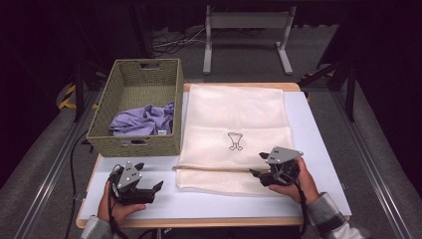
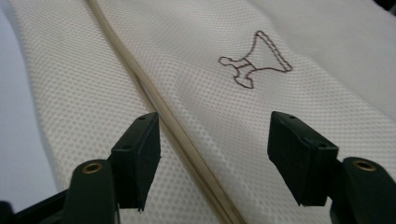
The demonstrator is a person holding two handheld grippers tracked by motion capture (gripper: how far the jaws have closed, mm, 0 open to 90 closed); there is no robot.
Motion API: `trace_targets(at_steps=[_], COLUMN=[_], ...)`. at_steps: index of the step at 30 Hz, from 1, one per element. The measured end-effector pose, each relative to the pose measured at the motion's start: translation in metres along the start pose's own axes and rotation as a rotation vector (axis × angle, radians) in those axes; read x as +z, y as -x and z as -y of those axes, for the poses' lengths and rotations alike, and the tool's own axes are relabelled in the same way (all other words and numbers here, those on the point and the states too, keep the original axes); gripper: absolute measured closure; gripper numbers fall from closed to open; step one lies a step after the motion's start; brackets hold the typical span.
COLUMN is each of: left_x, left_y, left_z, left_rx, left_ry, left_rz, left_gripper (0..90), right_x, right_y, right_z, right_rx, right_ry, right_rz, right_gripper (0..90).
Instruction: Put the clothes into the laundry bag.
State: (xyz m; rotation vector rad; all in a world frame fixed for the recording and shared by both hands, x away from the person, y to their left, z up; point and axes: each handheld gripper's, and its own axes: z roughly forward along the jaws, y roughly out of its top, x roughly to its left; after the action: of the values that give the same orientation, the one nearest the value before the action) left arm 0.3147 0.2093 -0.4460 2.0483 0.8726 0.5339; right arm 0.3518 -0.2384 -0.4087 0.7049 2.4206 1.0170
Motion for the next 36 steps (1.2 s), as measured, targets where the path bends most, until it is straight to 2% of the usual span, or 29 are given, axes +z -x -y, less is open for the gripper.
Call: trace_targets(at_steps=[4, 12, 19, 33, 36], left_x=[0.0, 0.001, 0.002, 0.004, 0.004], left_y=[-0.001, 0.0, 0.001, 0.002, 0.002], left_z=[0.0, 0.0, -0.001, 0.0, 0.0], left_rx=[0.003, 0.007, 0.015, 0.021, 0.021], left_ry=[-0.003, -0.009, -0.016, -0.027, -0.027], left_rz=[0.001, 0.005, 0.007, 0.009, 0.009], left_gripper=[10.7, 10.6, 10.7, 10.6, 10.6], right_x=[0.014, 0.032, 0.043, 0.063, 0.064], right_y=[-0.002, -0.002, 0.001, 0.009, 0.011], right_z=[-0.008, -0.013, -0.015, -0.016, -0.016], right_rx=[-0.004, -0.001, 0.011, 0.048, 0.062], right_ry=[-0.014, -0.039, -0.063, -0.111, -0.117], right_rz=[-0.039, -0.063, -0.05, -0.07, -0.055], right_gripper=[38.3, 37.8, 36.3, 37.4, 35.7])
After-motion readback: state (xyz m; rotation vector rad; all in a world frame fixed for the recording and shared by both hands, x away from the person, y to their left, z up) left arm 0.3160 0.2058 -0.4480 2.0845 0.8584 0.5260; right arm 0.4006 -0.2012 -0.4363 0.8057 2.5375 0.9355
